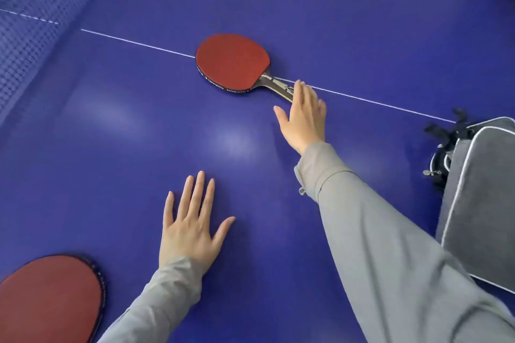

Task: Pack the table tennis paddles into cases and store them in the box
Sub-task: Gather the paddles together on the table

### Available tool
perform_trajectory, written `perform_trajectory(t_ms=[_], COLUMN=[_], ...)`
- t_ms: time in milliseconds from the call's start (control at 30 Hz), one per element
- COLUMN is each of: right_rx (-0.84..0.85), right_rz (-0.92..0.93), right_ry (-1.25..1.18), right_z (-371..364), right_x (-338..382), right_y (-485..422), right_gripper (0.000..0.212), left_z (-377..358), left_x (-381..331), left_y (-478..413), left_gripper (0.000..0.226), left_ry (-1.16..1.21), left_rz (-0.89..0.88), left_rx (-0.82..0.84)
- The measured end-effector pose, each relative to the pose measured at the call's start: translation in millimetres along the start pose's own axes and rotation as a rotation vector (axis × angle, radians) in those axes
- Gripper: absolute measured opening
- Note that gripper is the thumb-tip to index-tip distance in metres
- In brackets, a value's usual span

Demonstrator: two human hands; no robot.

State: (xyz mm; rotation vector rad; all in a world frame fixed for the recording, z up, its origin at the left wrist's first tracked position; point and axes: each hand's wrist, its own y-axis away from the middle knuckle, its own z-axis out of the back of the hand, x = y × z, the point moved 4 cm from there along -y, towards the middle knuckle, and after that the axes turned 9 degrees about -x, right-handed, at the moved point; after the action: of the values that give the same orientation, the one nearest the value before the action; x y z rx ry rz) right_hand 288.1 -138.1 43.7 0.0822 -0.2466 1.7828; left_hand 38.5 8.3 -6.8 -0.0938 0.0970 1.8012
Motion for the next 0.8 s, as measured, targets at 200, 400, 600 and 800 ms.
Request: perform_trajectory(t_ms=[200, 400, 600, 800], right_rx=[-0.034, -0.167, -0.199, -0.358], right_rz=[0.079, 0.123, -0.058, -0.334], right_ry=[0.139, 0.044, -0.253, -0.493], right_z=[-22.6, -19.7, -1.3, 21.5], right_x=[-0.8, 6.0, 6.2, 5.2], right_y=[-56.1, -48.0, 12.7, 140.8], right_gripper=[0.052, 0.036, 0.031, 0.026], left_z=[-8.2, -4.4, -4.3, -2.0], left_x=[1.6, 0.1, 0.3, 3.7], left_y=[-2.3, -4.5, -4.3, -2.5], left_gripper=[0.076, 0.075, 0.074, 0.078], left_ry=[0.008, -0.018, -0.041, 0.003], left_rz=[-0.013, -0.002, -0.003, -0.023], left_rx=[-0.076, -0.071, -0.080, 0.064])
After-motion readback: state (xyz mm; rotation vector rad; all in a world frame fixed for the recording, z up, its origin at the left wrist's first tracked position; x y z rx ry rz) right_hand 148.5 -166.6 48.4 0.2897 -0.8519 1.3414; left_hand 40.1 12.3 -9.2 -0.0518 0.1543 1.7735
